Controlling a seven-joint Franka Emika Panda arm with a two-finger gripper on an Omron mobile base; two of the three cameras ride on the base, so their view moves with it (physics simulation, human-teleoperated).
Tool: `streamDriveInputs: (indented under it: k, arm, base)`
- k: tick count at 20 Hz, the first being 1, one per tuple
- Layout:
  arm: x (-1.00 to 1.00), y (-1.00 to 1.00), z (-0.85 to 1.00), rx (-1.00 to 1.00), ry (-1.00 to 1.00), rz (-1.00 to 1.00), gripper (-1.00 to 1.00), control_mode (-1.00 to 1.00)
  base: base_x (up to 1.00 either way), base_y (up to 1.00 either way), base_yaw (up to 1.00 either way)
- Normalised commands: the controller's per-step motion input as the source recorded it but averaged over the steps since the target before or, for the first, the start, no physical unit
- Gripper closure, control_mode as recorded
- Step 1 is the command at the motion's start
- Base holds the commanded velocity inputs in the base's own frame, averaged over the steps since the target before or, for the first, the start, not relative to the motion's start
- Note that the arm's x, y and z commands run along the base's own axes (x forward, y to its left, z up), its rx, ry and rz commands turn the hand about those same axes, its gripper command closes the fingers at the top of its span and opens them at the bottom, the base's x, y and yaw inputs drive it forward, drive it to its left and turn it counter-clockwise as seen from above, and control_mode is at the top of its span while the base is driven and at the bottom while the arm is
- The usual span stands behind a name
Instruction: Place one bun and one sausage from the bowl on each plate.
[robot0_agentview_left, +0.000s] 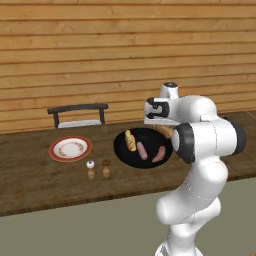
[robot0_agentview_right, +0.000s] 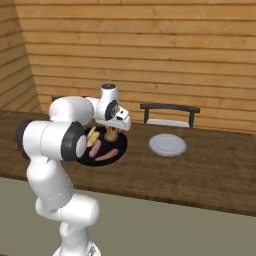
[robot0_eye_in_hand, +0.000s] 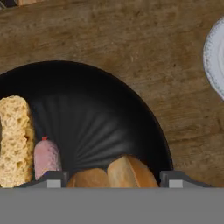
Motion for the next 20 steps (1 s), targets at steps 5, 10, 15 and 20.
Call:
streamDriveInputs:
  k: [5, 10, 15, 20]
  arm:
    - [0.0, -1.0, 0.02, 0.0, 0.06, -0.13, 1.0, -1.0]
    - [0.06, -0.94, -0.12, 0.0, 0.03, -0.11, 1.0, -1.0]
    - [0.21, -0.83, -0.36, 0.0, 0.0, -0.11, 1.0, -1.0]
    - [0.4, -0.69, -0.39, 0.0, 0.0, -0.02, 1.0, -1.0]
  base:
    - [0.0, 0.0, 0.0]
    - [0.0, 0.0, 0.0]
    - [0.0, 0.0, 0.0]
    - [0.0, 0.0, 0.0]
